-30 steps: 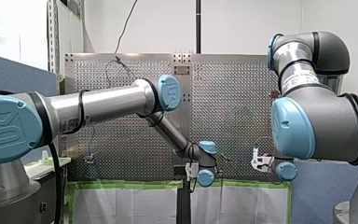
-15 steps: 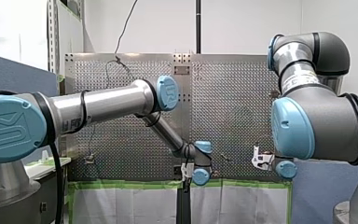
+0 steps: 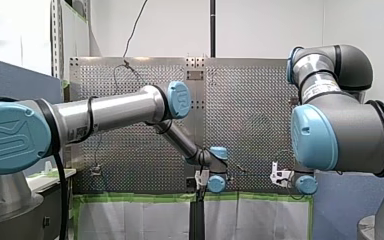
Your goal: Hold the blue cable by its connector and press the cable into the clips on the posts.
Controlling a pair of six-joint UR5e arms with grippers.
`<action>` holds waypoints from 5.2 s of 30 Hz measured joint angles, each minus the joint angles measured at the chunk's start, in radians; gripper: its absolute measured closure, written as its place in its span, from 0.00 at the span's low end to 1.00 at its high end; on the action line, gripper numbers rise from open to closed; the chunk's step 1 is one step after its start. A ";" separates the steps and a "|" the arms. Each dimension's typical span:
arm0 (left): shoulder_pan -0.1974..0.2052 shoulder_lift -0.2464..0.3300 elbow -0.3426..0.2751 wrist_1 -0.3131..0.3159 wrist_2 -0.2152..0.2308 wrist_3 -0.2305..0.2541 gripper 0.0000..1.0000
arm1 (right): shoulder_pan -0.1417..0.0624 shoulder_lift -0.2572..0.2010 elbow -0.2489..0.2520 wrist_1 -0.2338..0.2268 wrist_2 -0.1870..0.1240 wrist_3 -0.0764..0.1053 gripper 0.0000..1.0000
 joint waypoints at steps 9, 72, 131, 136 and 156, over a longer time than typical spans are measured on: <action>0.016 -0.001 0.038 -0.040 0.002 0.000 1.00 | -0.003 0.001 -0.058 0.054 -0.001 0.000 1.00; -0.008 0.069 -0.045 -0.048 0.159 0.018 0.00 | -0.019 0.006 -0.190 0.115 -0.026 0.017 1.00; -0.141 0.141 -0.113 -0.216 0.105 0.108 0.00 | -0.008 0.030 -0.191 0.133 -0.062 0.017 1.00; -0.145 0.141 -0.113 -0.209 0.085 0.106 0.00 | -0.007 0.030 -0.191 0.133 -0.064 0.017 1.00; -0.153 0.141 -0.113 -0.201 0.066 0.087 0.00 | -0.005 0.031 -0.191 0.135 -0.085 0.017 1.00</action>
